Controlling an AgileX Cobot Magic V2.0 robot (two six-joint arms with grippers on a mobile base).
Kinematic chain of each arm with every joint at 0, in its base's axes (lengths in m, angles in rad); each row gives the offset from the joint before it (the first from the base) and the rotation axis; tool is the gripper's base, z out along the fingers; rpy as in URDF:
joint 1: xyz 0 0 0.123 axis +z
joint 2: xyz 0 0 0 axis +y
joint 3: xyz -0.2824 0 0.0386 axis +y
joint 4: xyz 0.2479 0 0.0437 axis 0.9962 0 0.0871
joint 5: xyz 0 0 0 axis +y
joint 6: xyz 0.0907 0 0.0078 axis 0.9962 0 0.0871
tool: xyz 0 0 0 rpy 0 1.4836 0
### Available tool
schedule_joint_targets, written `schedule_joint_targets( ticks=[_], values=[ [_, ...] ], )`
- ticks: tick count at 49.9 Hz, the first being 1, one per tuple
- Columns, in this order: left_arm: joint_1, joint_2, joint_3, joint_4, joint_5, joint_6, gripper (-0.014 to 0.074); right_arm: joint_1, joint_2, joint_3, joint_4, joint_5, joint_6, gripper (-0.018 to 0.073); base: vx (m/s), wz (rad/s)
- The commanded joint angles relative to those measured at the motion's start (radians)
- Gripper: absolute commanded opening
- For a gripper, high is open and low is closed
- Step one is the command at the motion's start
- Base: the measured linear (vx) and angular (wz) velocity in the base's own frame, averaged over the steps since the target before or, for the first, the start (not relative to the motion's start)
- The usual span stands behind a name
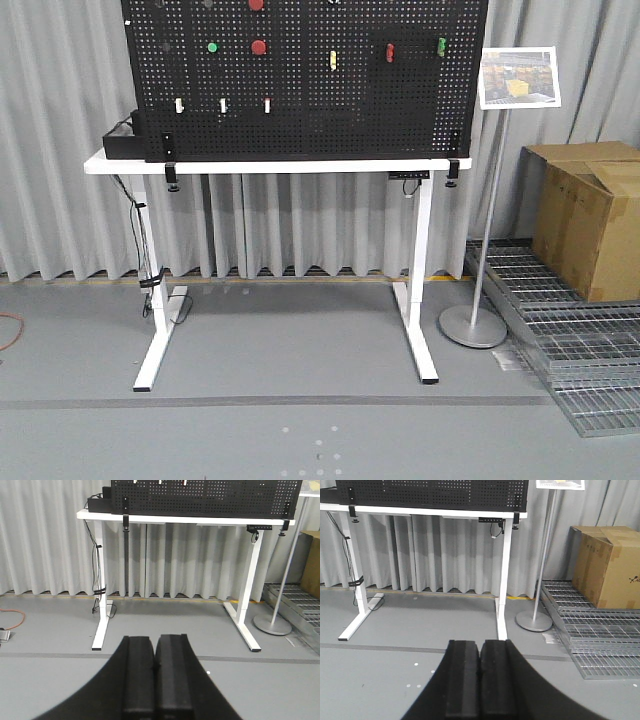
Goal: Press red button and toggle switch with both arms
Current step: 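Drive the base forward up to the black pegboard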
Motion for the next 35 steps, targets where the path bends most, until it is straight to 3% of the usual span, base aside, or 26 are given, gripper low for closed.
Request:
schedule_joint_targets(
  ticks=[1, 35],
  values=[
    [-0.005, -0.016, 0.034, -0.002, -0.083, -0.008, 0.0002, -0.007, -0.01, 0.012, -0.009, -0.082, -0.002, -0.0003, 0.0, 0.0],
    [-0.005, -0.016, 0.034, -0.002, -0.083, -0.008, 0.0002, -0.007, -0.01, 0.012, -0.008, -0.083, -0.002, -0.0003, 0.0, 0.0]
  ],
)
